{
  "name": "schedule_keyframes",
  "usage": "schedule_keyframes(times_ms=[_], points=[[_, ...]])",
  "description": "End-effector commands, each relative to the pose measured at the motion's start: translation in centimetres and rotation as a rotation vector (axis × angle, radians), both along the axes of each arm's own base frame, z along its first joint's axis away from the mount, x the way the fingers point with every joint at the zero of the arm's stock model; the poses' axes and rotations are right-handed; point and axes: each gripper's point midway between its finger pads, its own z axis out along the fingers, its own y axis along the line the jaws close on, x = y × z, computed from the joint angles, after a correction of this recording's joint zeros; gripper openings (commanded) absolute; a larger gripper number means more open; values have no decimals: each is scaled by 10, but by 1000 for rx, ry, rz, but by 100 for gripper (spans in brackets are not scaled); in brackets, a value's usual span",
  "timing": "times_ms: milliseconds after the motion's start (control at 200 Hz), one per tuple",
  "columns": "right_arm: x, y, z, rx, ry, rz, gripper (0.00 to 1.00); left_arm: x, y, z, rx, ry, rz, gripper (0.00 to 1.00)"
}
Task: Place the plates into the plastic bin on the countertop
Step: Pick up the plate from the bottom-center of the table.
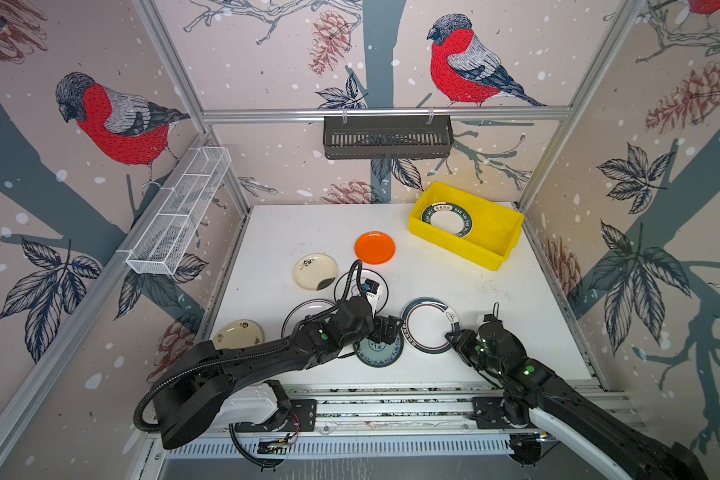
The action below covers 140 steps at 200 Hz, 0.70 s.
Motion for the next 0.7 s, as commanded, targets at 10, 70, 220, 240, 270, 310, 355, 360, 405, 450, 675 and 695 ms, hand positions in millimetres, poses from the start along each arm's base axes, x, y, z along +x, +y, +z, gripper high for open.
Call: schedule_keyframes(times_ms=[10,70,220,240,270,310,355,360,405,450,675,695], points=[[7,-3,4,8,-25,-42,30,4,-6,11,-36,-28,-3,98],[7,-3,4,8,-24,-47,26,4,-6,10,-33,-28,-1,98],[10,-8,5,-29,-28,-59,21,5,-7,9,-29,-27,2,98],[10,-8,6,-37,-28,-60,20,6,-7,9,-28,-27,2,98],[11,-9,6,-46,-25,-59,19,6,-7,9,-27,-26,2,98],[11,-9,6,-51,-23,-59,16,6,-8,8,-24,-26,1,98],[12,-9,5,-54,-20,-59,14,7,-8,8,-19,-26,0,98],[12,-9,5,-53,-20,-59,14,7,-8,8,-20,-27,0,98],[12,-8,5,-53,-20,-60,12,7,-8,9,-17,-29,-1,98],[13,-8,6,-51,-22,-61,10,7,-9,9,-15,-29,-1,98],[18,-12,12,-91,-34,-71,5,8,-8,8,-1,-30,0,98],[19,-12,13,-91,-38,-72,5,8,-7,8,0,-32,1,98]])
